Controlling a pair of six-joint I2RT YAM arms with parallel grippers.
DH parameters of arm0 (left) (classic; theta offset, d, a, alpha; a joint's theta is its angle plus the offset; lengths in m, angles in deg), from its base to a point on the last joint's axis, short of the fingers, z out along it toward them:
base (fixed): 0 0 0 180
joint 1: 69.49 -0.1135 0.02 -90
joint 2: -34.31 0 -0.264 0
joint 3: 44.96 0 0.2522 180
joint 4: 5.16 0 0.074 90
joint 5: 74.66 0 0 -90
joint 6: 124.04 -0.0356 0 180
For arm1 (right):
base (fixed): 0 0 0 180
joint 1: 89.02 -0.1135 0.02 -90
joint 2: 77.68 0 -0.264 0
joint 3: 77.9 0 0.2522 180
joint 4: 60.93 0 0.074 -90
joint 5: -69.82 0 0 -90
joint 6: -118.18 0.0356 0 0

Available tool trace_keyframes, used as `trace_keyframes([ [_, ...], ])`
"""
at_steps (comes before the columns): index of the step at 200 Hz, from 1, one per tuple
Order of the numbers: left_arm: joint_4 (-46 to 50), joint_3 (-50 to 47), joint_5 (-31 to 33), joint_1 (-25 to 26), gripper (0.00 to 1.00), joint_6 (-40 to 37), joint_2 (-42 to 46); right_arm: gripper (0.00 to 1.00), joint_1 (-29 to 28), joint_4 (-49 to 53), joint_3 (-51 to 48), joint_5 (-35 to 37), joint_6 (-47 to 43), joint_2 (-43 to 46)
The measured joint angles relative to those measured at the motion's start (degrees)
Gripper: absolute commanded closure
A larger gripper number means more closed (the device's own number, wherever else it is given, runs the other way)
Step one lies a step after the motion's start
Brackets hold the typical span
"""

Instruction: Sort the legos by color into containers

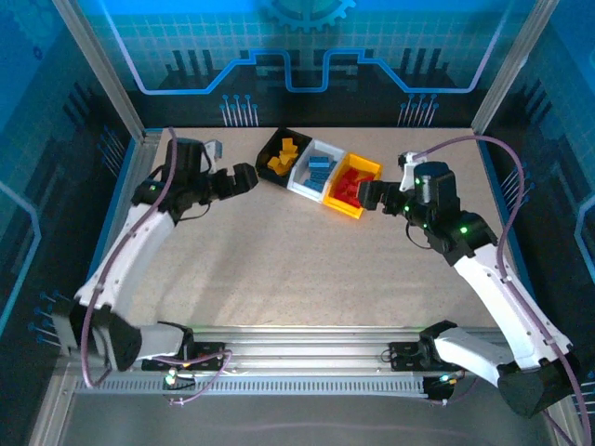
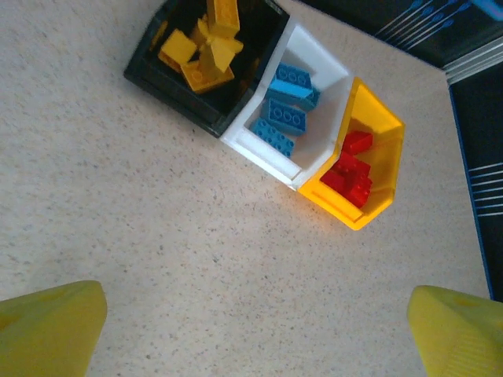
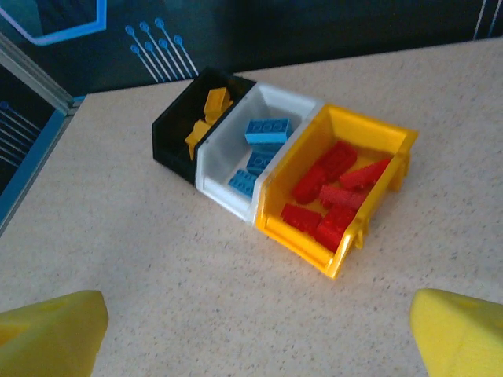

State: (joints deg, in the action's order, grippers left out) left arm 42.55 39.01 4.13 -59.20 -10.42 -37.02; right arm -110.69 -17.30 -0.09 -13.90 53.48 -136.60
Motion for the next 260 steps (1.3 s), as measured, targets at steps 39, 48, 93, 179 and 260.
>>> trace_keyframes([
  [39,-3.32,-10.01,5.27,0.00,0.01,-1.70,10.40,0.00,0.00,0.00,0.04,0.87,0.02,-0.13],
  [48,-4.17,-11.93,6.67,0.00,0.01,-1.70,11.76,0.00,0.00,0.00,0.07,0.87,0.28,-0.13],
  [93,-12.31,-23.28,14.71,0.00,0.01,-1.09,20.09,0.00,0.15,-0.26,0.02,3.23,3.06,0.42],
  [179,-24.41,-38.58,21.00,0.00,0.01,-11.67,30.47,0.00,0.85,-14.47,-14.38,9.53,-11.45,9.01],
  [260,-27.19,-40.81,26.47,0.00,0.01,-16.83,30.88,0.00,13.55,-28.04,-24.00,10.54,-19.04,-0.20],
])
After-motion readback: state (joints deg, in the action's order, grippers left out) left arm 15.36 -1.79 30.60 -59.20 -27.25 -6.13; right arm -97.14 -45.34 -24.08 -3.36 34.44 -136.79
